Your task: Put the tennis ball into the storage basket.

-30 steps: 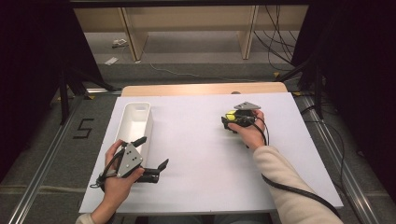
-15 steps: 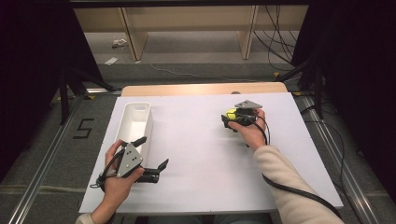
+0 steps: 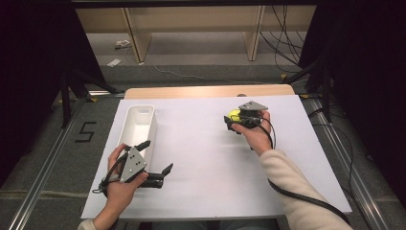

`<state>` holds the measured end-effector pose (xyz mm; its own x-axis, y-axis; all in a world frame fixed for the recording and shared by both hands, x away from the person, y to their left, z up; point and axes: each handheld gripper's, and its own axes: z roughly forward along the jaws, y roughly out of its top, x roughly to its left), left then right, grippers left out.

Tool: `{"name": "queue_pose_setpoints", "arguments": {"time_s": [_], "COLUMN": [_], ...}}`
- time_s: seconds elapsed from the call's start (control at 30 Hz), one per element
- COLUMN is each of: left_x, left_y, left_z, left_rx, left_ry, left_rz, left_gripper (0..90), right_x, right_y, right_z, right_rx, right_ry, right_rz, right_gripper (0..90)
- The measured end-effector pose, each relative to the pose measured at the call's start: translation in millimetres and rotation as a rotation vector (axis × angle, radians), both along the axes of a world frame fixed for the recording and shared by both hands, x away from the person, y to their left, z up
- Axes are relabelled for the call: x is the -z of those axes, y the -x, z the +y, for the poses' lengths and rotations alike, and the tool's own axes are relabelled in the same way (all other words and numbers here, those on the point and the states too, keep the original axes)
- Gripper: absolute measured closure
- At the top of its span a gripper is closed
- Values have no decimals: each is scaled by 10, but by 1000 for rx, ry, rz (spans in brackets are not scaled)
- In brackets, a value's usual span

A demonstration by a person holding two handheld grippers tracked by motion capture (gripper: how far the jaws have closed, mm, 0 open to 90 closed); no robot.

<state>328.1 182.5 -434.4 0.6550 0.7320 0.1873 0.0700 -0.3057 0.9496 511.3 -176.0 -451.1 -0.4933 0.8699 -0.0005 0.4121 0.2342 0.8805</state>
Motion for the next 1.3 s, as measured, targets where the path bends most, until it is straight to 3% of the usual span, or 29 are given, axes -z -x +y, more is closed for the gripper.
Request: {"name": "queue_pose_setpoints", "arguments": {"time_s": [1.3], "left_x": [-12], "left_y": [11], "left_z": [-9], "left_rx": [6], "left_ry": [0], "left_rz": [-2], "left_gripper": [0], "right_x": [-95], "right_y": [107], "right_z": [199], "right_rx": [-38], "right_ry": [-11], "right_rz": [-26], "right_gripper": [263]}}
